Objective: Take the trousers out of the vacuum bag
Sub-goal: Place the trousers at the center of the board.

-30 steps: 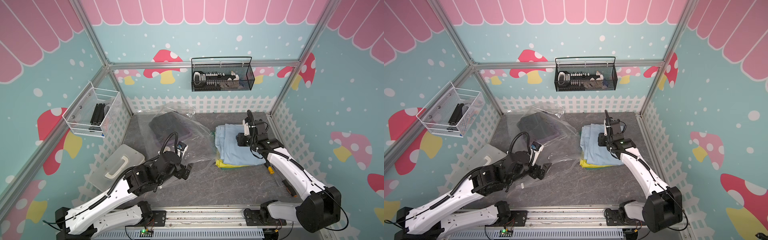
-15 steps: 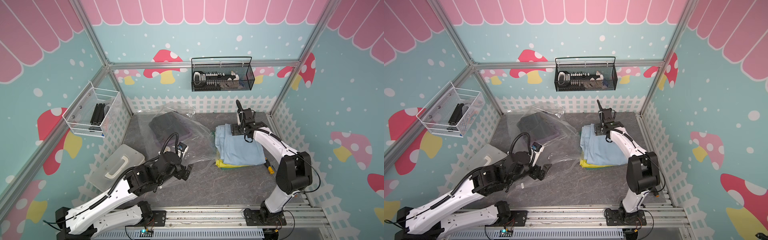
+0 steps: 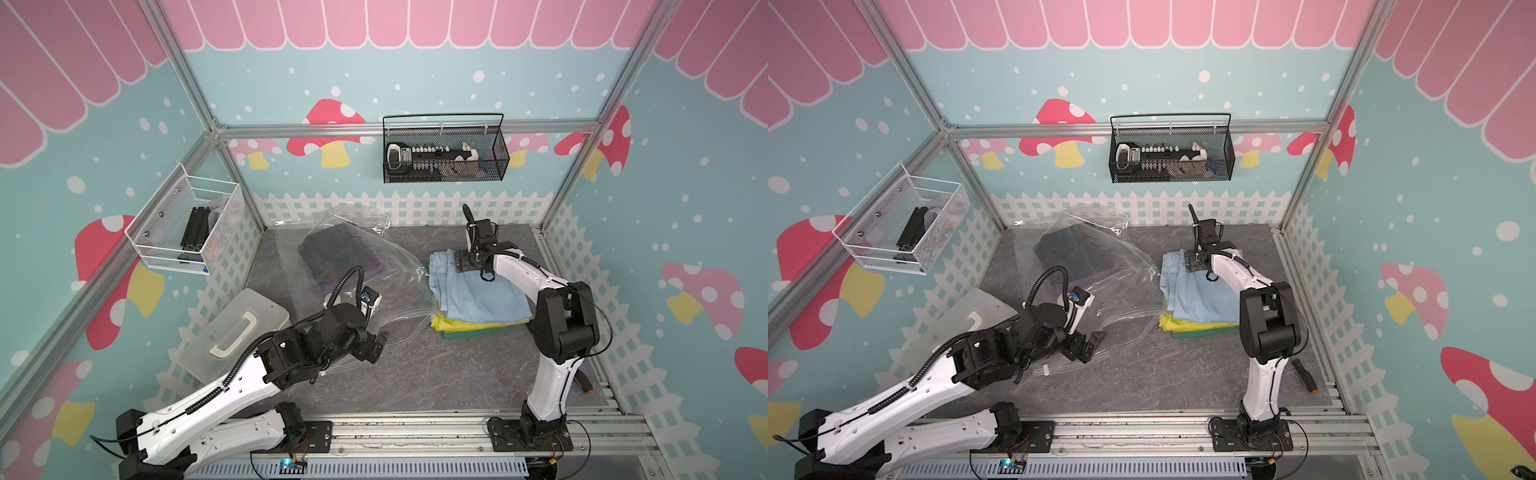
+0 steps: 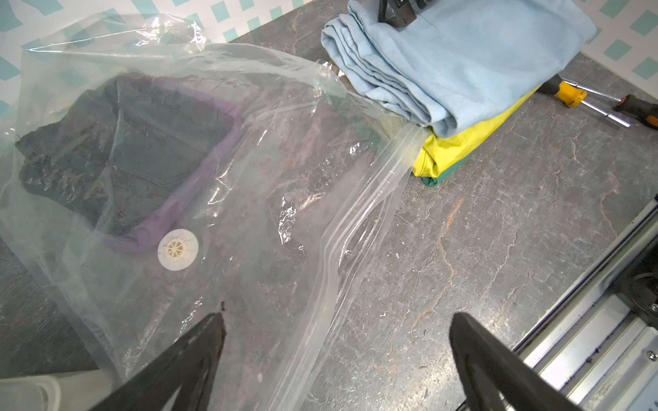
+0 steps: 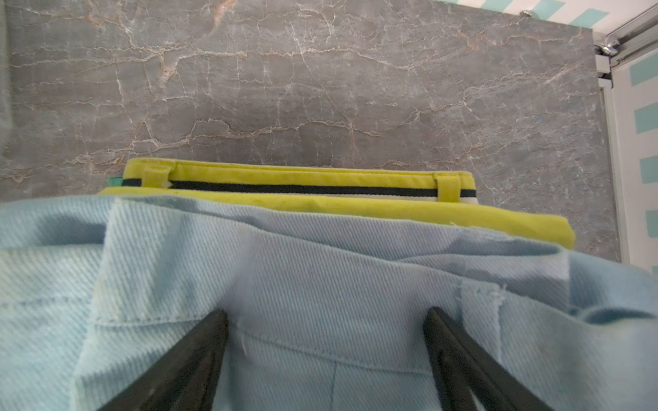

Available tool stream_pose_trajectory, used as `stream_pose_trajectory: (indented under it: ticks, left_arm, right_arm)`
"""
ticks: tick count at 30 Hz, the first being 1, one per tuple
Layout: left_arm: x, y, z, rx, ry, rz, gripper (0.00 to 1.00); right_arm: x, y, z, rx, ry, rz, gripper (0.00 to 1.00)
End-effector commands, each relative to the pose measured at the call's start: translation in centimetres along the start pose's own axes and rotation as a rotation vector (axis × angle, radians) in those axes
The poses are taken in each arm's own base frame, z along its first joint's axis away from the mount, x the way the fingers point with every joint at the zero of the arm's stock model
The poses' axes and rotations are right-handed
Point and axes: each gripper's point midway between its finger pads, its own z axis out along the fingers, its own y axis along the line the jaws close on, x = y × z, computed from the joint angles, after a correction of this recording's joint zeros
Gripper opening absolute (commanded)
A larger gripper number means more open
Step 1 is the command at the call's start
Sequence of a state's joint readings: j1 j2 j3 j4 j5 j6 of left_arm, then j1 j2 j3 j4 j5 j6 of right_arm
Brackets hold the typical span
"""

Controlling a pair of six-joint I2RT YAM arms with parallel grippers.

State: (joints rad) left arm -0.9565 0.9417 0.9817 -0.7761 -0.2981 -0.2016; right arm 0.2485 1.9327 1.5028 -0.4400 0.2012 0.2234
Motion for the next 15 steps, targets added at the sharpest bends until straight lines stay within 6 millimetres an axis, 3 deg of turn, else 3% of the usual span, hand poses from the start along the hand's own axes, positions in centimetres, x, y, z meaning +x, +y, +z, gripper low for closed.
stream_pose_trajectory:
  ticks: [1,7,15]
  left_arm:
    - [0.8,0.1,0.3,0.000,0.028,0.015,0.99]
    - [0.7,0.1,0.1,0.000,0.020,0.018,0.99]
    - [0.8,0.2,0.1,-0.008,0.020,0.019,0.99]
  right_arm:
    - [6.5,1.4,5.0,-0.036,0.188,-0.046,0.89]
    - [5.2,1.3,3.6,-0.044,0.146,-0.019,0.89]
    - [1.7,1.1,-1.3,-0.087,0.022,0.057,0.91]
